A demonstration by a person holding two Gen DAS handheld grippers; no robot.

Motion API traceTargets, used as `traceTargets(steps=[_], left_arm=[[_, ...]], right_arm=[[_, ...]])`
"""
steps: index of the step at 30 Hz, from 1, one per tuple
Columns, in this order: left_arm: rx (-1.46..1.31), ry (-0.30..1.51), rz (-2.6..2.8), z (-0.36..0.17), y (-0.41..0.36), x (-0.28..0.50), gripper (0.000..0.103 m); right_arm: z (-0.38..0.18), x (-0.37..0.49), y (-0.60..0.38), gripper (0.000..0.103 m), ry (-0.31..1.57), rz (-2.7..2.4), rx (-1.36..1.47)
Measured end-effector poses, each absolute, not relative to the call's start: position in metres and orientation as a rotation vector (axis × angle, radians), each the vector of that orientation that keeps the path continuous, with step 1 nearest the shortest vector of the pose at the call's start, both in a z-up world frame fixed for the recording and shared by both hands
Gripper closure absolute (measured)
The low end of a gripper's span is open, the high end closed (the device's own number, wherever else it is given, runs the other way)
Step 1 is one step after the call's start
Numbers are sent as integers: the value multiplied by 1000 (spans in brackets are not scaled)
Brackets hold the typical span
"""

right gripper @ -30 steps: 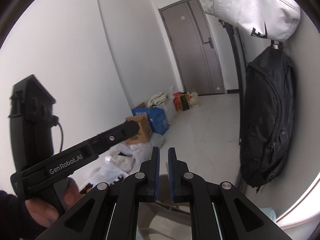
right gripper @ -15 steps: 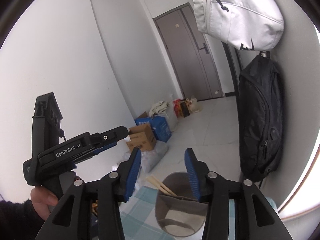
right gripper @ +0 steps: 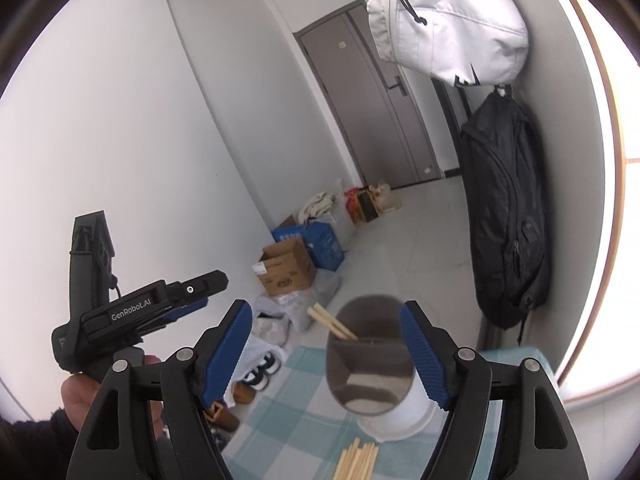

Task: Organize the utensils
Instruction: 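Lower the right gripper to the chopstick bundle and close on chopsticks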

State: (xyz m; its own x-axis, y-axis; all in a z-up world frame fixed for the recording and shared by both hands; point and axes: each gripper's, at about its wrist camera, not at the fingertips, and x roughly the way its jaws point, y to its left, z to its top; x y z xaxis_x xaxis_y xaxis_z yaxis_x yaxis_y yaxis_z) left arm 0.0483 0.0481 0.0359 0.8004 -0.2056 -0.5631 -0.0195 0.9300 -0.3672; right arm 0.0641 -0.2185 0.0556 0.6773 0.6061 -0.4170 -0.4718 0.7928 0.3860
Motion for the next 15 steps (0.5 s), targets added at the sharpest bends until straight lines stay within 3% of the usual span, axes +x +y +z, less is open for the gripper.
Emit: traceTargets(steps=[8,11,15], left_arm=[[-393,739,-53,-13,55,32,27],[-399,777,-26,-31,59,31,27],[-393,822,-8,-53,67,29,27]], right_arm=[[-8,56,-205,27,777,610,215],[-38,56,-193,39,881,616,197],[-72,61,-171,45,1012,636,149]])
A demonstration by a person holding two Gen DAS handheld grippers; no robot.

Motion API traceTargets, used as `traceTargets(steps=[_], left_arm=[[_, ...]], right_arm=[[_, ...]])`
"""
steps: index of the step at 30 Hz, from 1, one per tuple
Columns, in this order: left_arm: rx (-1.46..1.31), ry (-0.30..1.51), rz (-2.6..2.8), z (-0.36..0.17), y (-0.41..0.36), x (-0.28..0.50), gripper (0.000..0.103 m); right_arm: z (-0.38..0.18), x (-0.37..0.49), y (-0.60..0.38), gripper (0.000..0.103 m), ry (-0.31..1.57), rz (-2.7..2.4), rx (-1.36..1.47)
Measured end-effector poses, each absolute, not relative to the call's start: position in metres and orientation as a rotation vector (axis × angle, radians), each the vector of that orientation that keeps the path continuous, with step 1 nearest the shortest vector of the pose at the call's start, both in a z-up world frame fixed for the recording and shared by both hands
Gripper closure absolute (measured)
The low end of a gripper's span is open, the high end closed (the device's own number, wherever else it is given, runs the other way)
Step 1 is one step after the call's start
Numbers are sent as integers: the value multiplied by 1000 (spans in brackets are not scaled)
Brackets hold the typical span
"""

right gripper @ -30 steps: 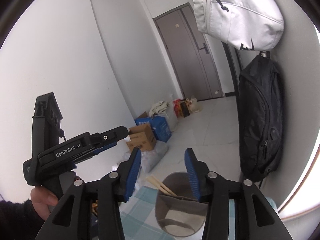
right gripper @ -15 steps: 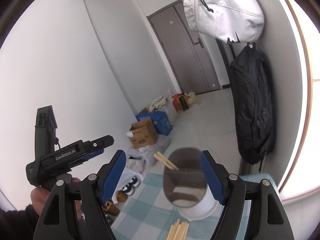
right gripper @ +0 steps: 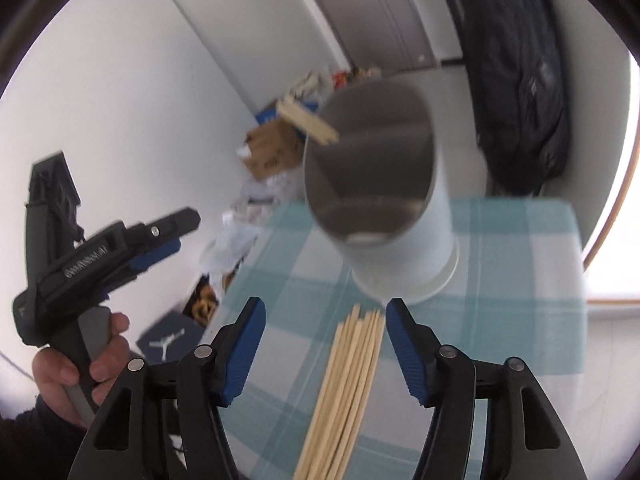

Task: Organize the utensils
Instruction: 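Lower the right gripper to the chopstick bundle and close on chopsticks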

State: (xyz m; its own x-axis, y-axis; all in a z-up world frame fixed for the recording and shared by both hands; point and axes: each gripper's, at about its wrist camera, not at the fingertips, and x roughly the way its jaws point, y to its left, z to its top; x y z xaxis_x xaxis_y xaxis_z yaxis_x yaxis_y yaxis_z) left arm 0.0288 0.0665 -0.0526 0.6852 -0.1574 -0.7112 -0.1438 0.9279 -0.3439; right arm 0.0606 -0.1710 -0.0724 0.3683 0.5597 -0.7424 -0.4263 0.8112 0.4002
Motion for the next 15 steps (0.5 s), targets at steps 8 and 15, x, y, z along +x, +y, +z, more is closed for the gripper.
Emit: traceTargets(steps=[8,15], left_arm=[[-480,949,2,-81,96,35,27],[-543,975,26,-92,113,33,27]], right_arm=[[-124,85,-134,74,1199,576,14],[-142,95,-110,79,1265,508,-102]])
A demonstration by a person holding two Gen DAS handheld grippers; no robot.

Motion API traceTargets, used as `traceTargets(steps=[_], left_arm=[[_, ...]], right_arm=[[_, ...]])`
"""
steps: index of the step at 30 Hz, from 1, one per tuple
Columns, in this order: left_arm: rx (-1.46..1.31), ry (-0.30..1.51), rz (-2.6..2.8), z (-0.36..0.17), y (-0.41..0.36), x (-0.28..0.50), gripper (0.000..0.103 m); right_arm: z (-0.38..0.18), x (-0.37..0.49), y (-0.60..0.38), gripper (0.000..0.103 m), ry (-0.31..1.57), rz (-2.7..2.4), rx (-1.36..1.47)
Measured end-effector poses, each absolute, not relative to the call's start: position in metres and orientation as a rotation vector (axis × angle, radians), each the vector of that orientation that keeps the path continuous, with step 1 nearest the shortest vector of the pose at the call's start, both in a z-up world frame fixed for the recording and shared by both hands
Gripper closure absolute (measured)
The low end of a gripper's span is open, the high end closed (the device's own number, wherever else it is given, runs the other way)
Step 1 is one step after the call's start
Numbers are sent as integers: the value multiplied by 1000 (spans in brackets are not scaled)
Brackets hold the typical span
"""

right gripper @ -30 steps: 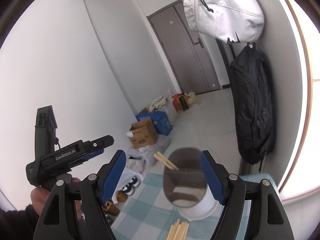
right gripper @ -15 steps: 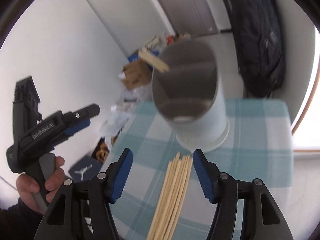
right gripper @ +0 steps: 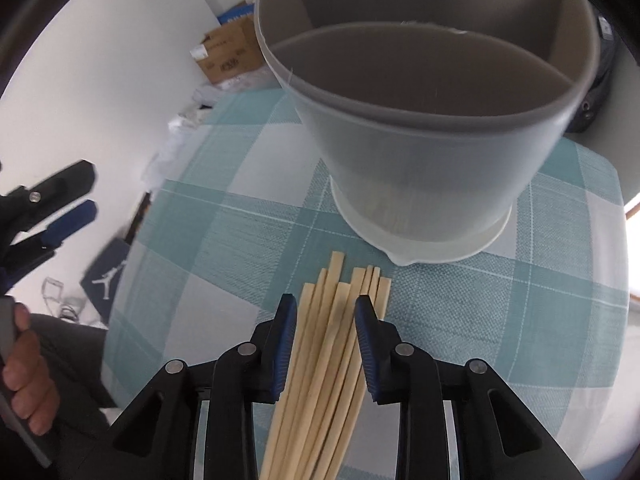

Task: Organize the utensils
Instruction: 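Lower the right gripper to the chopstick bundle and close on chopsticks, then close the left gripper on a chopstick while the right gripper lifts its chopsticks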

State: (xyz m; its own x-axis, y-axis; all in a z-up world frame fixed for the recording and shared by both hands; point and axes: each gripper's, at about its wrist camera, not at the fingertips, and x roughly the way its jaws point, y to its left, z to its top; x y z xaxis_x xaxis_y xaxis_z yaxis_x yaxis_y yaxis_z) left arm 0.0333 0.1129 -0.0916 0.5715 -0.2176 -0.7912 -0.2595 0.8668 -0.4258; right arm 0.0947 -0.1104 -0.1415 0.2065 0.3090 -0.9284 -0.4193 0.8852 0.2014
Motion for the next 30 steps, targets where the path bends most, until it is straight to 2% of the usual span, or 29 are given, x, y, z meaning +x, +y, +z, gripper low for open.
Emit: traceTargets(steps=[3,5,7,13,20,30], left_arm=[[-559,977,31,-93,116,32,27],[-557,975,36,-93,117,32,27],[-559,973,37,-93,119,31,27],[-560,980,37,-95,120,30,27],[-508,1024,-2,-103,105,31,27],[-268,1168,-150,-122,32,25,27]], right_arm=[[-142,95,-103,79,1262,469,-164],[-141,93,-99,85,1256,442,-202],[-142,92,-96,96,1249,432,-215],[-133,89,-103,97,1216,419,-147],[-99,82,-140,97,1119,460,81],[-68,67,-205,97,980,435,371]])
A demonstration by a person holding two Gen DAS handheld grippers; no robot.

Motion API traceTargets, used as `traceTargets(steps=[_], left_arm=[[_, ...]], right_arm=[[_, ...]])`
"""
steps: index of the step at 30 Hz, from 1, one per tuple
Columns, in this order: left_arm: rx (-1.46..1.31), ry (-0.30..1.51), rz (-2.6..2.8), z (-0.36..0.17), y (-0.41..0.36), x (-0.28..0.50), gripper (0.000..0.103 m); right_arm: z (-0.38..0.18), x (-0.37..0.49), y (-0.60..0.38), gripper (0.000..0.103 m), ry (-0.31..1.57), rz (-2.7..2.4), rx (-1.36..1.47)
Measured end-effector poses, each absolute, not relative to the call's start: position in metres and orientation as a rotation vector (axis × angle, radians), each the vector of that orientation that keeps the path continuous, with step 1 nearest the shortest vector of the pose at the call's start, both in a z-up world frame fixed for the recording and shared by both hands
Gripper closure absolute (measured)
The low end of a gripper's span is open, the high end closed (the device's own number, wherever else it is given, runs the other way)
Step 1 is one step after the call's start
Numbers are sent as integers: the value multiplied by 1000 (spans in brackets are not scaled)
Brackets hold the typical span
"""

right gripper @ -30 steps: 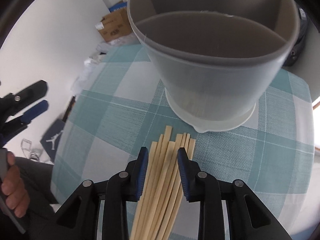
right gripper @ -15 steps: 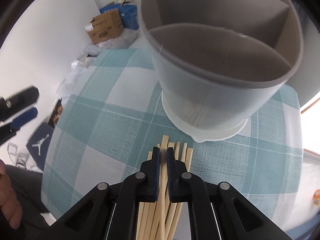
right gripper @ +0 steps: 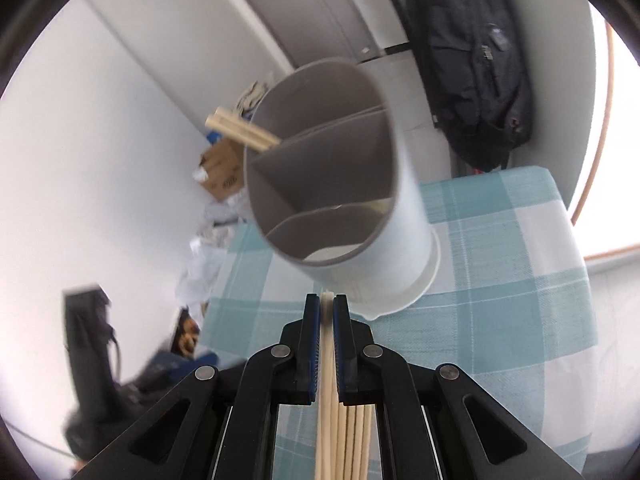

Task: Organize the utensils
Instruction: 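Close the left gripper on a chopstick while the right gripper lifts its chopsticks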

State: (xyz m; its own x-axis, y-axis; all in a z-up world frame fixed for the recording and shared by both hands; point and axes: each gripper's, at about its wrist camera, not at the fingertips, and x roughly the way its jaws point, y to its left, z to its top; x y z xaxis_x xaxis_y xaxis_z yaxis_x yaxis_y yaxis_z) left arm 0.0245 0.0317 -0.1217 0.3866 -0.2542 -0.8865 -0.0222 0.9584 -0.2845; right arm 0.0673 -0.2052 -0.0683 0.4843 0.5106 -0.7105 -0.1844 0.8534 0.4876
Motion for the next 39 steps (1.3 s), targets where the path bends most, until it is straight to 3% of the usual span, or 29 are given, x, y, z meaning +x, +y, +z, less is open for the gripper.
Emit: traceTargets(steps=[18,39], left_arm=[[-54,1258,-47,-142,0,27,26],[-86,1327,-30,-142,-7,36,27]], right_arm=[[-61,52,-265,99,901,431,519],[-62,43,-293,99,887,451,617]])
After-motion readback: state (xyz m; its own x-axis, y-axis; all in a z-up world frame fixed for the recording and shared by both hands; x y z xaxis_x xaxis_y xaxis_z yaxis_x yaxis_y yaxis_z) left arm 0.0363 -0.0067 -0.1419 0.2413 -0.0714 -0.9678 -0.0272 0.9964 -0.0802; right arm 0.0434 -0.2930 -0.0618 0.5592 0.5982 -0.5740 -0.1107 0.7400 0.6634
